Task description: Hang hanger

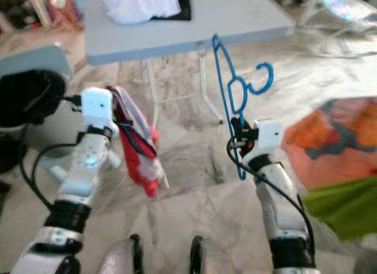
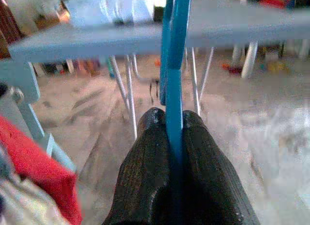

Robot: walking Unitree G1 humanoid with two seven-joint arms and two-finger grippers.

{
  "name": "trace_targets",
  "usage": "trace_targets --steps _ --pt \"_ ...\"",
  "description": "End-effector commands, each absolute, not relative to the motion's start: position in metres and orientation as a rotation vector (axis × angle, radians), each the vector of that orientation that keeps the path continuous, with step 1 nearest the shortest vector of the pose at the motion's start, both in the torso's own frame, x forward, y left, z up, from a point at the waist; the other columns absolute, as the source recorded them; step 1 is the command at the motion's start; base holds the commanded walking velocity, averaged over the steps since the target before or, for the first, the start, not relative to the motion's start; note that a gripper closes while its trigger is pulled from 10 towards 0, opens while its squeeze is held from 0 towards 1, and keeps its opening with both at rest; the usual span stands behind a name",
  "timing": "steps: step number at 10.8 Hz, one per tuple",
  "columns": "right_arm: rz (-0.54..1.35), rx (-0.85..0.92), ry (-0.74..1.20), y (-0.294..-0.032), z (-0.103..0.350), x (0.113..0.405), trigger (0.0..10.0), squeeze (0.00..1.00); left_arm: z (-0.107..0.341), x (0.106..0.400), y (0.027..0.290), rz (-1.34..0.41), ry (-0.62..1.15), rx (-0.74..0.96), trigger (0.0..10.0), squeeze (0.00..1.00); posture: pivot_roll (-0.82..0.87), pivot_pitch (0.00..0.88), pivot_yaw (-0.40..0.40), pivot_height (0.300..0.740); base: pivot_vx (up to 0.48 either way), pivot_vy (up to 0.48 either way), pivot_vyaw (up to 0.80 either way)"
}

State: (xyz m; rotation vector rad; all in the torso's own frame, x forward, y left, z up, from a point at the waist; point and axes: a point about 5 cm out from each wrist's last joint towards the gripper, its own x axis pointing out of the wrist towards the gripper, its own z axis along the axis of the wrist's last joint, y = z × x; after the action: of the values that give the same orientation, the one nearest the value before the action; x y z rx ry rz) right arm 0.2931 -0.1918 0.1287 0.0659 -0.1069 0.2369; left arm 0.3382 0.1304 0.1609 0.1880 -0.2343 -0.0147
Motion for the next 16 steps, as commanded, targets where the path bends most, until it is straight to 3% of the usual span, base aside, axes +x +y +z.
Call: trace_targets --steps 1,8,13,16 --pt "0.238 0.046 -0.166 -0.190 0.142 0.296 10.0 0.00 0.167 0.336 0.134 0.005 -0.273 0.183 10.0 0.00 -0.09 0.162 0.008 0.740 0.352 0.000 0.00" --pt "0.224 0.032 -0.196 -0.188 0.146 0.297 10.0 0.00 0.175 0.337 0.132 -0.002 -0.323 0.196 10.0 0.00 -0.10 0.156 0.006 0.740 0.393 0.000 0.00" --pt "0.203 0.012 -0.214 -0.188 0.148 0.298 10.0 0.00 0.256 0.355 0.146 0.081 -0.600 0.255 10.0 0.00 -0.10 0.160 0.010 0.740 0.405 0.000 0.00" --pt "0.198 0.007 -0.213 -0.187 0.146 0.298 10.0 0.00 0.264 0.359 0.155 0.128 -0.621 0.272 10.0 0.00 -0.10 0.161 0.011 0.740 0.407 0.000 0.00"
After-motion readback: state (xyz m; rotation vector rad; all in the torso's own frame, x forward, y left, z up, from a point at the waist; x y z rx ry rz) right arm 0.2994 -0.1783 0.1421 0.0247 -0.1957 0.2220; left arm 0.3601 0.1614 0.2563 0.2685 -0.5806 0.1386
